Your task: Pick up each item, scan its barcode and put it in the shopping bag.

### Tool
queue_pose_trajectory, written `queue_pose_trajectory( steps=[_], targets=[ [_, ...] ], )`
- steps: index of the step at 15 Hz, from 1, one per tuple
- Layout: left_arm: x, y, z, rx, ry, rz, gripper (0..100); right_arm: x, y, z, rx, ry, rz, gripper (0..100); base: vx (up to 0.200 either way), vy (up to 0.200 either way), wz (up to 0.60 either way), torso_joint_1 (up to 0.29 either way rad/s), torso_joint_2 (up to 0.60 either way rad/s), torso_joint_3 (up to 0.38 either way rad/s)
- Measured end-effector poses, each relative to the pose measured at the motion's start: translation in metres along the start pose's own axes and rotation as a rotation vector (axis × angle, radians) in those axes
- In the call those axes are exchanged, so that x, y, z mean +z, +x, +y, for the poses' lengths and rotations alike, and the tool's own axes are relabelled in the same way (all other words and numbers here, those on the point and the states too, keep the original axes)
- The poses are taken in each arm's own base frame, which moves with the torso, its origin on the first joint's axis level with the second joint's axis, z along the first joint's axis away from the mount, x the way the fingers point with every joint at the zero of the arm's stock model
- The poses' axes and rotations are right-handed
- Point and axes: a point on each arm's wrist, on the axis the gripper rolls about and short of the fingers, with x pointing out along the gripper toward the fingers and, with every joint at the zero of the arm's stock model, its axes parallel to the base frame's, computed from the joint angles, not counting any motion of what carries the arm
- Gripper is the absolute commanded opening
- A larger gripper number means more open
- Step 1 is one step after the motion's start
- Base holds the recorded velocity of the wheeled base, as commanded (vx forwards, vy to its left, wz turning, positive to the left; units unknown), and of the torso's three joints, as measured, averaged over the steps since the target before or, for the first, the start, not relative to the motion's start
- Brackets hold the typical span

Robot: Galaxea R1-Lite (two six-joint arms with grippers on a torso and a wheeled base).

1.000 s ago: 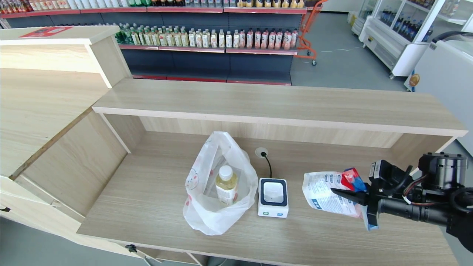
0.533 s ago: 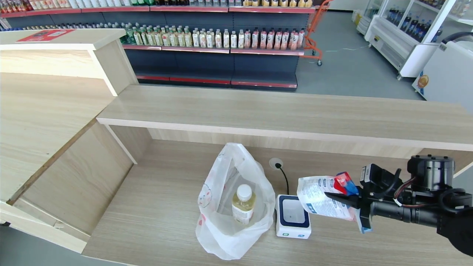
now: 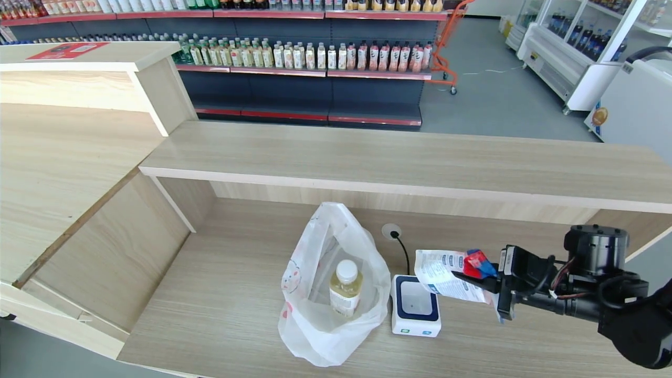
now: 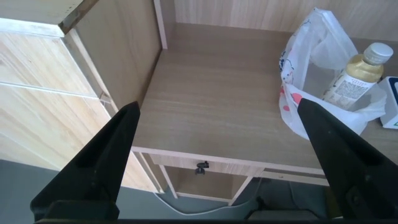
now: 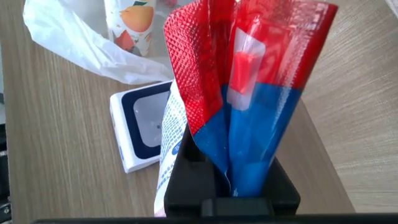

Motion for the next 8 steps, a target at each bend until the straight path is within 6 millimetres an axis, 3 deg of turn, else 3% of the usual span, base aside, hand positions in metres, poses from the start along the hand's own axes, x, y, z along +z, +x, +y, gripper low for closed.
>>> queue_pose_trajectory(
  steps=[8],
  targets=[
    [0.0, 0.0, 0.0, 0.0, 0.0, 0.0, 100, -0.015, 0.021, 0.022, 0.018, -0.05, -0.06, 0, 0.0, 0.0, 0.0, 0.0, 0.0, 0.0]
  ],
)
